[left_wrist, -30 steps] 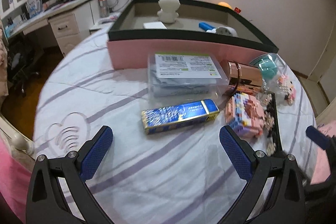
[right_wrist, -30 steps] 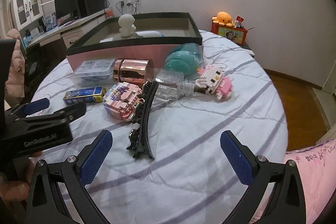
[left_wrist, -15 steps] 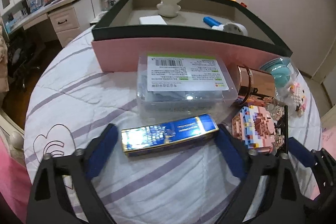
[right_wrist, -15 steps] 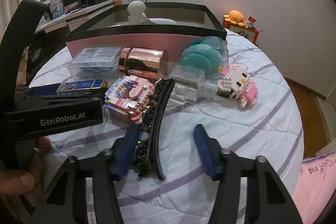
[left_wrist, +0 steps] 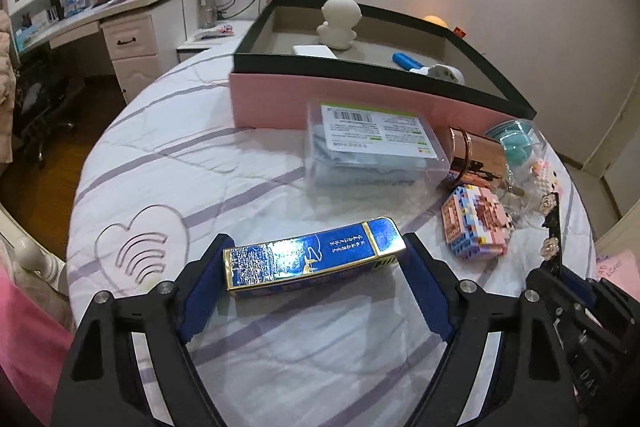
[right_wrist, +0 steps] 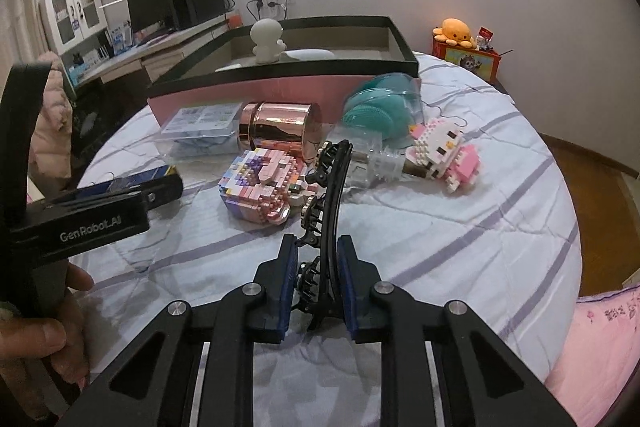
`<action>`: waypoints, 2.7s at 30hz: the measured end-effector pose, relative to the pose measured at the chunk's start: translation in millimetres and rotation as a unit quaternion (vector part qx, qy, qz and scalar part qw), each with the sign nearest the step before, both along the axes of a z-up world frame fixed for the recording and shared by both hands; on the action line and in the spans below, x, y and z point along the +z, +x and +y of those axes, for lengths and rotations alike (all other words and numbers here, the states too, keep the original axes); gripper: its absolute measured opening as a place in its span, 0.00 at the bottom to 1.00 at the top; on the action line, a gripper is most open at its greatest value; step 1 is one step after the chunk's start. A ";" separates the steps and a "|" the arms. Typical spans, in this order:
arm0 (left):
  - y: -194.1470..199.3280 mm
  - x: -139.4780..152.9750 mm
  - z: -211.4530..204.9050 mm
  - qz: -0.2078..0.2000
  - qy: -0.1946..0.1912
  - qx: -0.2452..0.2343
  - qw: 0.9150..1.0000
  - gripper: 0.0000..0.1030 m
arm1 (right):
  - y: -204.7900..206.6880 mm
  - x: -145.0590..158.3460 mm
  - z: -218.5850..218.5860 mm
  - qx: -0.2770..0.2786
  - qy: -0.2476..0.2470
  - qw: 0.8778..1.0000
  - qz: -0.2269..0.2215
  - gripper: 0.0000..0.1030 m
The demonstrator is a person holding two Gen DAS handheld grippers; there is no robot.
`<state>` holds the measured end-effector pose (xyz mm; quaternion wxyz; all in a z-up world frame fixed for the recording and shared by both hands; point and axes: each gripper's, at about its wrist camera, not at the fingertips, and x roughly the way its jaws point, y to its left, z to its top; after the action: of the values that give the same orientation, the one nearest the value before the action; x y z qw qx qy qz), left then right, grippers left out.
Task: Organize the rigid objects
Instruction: 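Grasp the blue-and-gold box with the left tool while the right tool grasps the black toy track, then place the box with the left tool while the right tool places the track in the tray, then open both tools and withdraw them from the tray toward the table items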
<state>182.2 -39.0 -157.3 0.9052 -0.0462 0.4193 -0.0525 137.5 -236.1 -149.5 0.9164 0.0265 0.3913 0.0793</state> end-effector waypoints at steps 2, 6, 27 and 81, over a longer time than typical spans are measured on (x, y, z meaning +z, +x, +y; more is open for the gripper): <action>-5.5 2.3 2.9 -0.003 -0.001 -0.001 1.000 0.82 | -4.1 3.2 -0.4 0.000 0.002 1.000 -0.005 0.20; -12.8 13.3 8.1 -0.017 -0.002 -0.002 1.000 0.82 | -10.4 18.3 1.3 0.006 0.007 1.000 -0.020 0.20; 95.1 139.1 -10.3 -0.143 0.039 -0.014 0.989 0.82 | 125.3 138.1 5.3 0.048 -0.008 0.996 -0.078 0.20; 42.9 143.5 0.4 -0.144 0.037 0.003 0.989 1.00 | 119.3 142.3 -14.9 -0.018 0.027 0.996 -0.078 1.00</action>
<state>225.1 -38.5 -13.7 0.9574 -0.0058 0.2860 -0.0404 256.8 -251.0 -7.2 0.9444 0.0516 0.3158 0.0751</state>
